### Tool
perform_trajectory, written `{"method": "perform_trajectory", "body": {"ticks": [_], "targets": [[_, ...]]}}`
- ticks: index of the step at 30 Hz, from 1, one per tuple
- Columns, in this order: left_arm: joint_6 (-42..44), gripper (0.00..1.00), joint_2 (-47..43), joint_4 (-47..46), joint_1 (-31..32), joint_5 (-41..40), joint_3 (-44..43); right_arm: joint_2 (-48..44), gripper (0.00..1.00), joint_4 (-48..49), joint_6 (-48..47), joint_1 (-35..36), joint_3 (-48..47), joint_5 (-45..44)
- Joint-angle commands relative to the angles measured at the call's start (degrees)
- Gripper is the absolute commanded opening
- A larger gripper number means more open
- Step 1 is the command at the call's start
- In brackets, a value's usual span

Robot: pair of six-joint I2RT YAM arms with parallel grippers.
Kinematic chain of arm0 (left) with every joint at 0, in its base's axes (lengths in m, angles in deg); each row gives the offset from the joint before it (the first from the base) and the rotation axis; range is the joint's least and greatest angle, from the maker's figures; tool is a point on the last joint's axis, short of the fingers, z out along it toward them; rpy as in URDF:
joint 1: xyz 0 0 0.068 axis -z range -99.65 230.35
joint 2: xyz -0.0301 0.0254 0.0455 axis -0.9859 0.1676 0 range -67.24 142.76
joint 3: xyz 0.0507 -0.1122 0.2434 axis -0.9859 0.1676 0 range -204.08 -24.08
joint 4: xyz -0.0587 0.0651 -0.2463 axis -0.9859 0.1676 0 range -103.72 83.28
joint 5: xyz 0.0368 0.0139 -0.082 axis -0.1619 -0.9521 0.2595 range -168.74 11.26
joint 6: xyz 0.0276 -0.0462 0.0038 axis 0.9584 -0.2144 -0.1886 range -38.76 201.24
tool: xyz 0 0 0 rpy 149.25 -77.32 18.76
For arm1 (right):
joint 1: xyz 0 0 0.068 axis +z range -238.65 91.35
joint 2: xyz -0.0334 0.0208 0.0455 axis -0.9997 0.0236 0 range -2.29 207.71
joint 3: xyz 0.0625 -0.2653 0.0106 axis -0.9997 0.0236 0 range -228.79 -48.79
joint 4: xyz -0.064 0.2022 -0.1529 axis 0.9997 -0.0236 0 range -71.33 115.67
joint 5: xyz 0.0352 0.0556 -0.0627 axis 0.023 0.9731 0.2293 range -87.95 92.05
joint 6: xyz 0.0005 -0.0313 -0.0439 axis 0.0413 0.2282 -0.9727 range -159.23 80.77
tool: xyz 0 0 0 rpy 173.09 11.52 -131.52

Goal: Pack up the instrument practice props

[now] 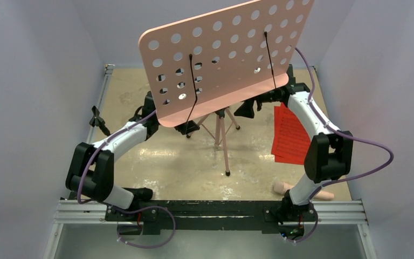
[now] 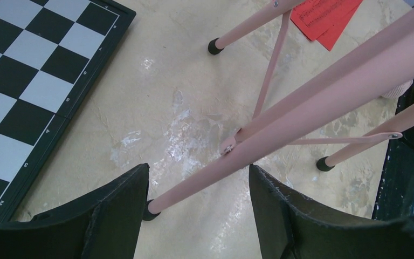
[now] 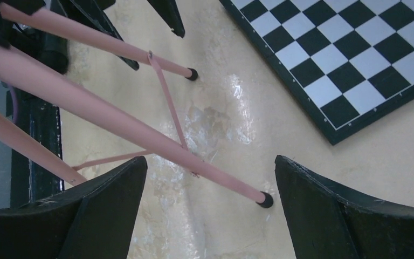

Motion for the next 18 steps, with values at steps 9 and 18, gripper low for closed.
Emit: {"method": "perform_trajectory", "body": {"ticks": [9, 18], "targets": [[2.53, 0.72, 4.71, 0.18, 0.60, -4.18, -8.80, 3.63, 0.92, -5.10, 0.33, 3.36, -6.01, 8.93], [1.08, 0.69, 8.16, 2.79, -1.69, -5.15, -12.90, 1.28, 0.84, -0.02, 5.21, 5.20, 0.88, 10.06]]}}
